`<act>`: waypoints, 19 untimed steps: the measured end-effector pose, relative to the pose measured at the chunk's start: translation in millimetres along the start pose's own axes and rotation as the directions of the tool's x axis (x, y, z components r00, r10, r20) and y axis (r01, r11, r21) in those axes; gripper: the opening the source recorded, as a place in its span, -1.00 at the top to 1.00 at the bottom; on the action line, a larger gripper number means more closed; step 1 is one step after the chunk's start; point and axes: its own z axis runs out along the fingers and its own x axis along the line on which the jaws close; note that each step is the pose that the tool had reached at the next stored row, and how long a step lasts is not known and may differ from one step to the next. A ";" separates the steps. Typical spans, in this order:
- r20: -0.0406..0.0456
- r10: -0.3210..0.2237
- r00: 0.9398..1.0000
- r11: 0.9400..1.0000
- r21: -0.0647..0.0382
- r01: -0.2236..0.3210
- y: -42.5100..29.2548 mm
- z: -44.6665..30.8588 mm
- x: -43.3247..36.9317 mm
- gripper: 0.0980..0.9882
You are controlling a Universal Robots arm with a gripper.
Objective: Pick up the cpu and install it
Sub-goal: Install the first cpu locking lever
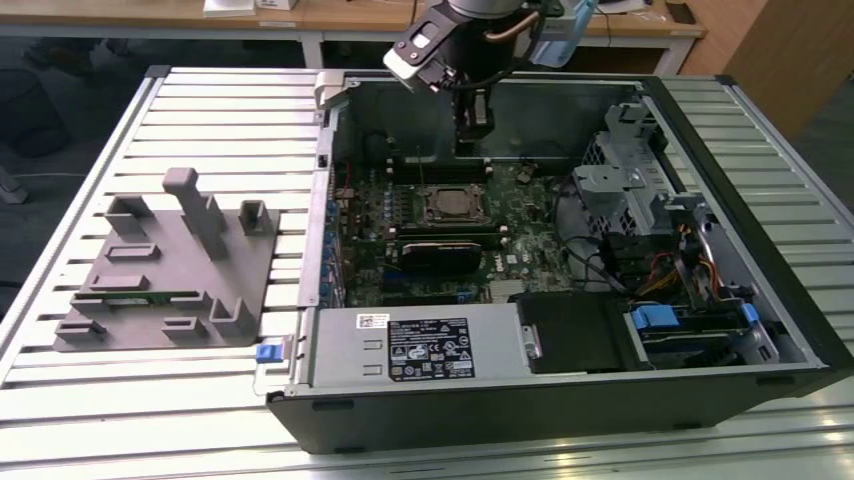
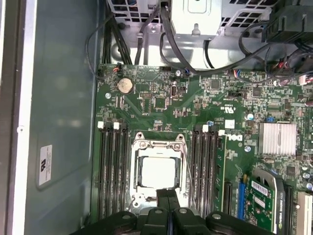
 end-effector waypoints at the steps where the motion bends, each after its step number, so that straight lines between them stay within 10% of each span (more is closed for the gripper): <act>1: 0.000 0.000 1.000 1.000 0.000 0.000 0.0 -1.4 0.0 0.98; 11: -0.001 -0.054 0.999 0.999 0.001 0.054 -0.3 -14.0 0.2 0.98; 19: -0.004 -0.206 0.979 0.979 0.002 0.206 -0.3 -12.9 0.2 0.98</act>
